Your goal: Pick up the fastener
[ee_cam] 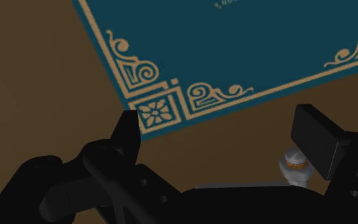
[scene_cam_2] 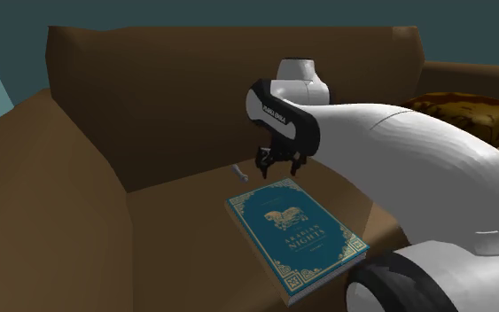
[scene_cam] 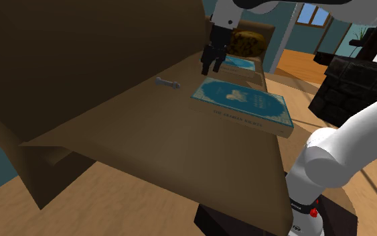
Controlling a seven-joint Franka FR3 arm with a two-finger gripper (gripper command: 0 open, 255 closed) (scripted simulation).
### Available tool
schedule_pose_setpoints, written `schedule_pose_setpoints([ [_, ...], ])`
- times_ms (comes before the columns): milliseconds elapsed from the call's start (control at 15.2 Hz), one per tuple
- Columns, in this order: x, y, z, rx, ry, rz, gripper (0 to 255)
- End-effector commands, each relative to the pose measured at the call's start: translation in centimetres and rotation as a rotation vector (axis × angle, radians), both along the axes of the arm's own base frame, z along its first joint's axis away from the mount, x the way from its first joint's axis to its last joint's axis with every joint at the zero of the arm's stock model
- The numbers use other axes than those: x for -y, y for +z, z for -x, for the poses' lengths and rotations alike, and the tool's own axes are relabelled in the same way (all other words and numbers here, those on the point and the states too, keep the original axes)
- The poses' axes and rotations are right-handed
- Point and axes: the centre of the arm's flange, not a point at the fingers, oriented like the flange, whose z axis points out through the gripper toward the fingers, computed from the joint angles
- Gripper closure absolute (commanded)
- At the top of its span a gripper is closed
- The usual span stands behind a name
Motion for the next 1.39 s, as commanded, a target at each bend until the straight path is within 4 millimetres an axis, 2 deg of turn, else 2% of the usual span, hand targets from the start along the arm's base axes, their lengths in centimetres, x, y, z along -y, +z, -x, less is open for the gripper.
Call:
schedule_pose_setpoints([
  [0,-2.0,-0.3,-2.2,-0.009,0.045,0.007,0],
  [660,-12.6,-1.7,-11.3,-0.051,0.264,0.045,0],
  [726,-12.9,-1.8,-11.5,-0.052,0.271,0.046,0],
  [1188,-12.9,-5.8,-11.5,-0.052,0.271,0.046,0],
  [1320,-12.9,-5.8,-11.5,-0.052,0.271,0.046,0],
])
